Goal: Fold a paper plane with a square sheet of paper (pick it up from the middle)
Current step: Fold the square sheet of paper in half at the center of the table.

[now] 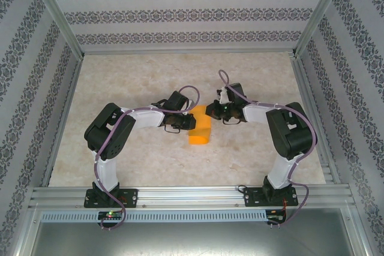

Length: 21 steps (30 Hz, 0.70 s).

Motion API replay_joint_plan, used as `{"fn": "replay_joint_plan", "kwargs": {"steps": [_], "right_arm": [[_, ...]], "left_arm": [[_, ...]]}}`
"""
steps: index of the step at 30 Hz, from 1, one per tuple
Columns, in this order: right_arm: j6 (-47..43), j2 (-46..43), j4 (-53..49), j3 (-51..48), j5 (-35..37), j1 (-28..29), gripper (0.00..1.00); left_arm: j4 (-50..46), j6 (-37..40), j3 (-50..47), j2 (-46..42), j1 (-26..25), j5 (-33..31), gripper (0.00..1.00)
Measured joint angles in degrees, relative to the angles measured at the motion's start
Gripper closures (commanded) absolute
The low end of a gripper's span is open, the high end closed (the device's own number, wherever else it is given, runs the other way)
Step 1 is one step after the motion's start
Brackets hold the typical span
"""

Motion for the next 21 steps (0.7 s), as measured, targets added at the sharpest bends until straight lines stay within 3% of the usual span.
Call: {"fn": "replay_joint_plan", "kwargs": {"steps": [21], "right_arm": [[-8.8,1.9,-11.4,0.2,-2.9,0.0,1.0]], "left_arm": [[-1.9,1.0,0.9,0.1,0.0,-0.1,0.83]]}}
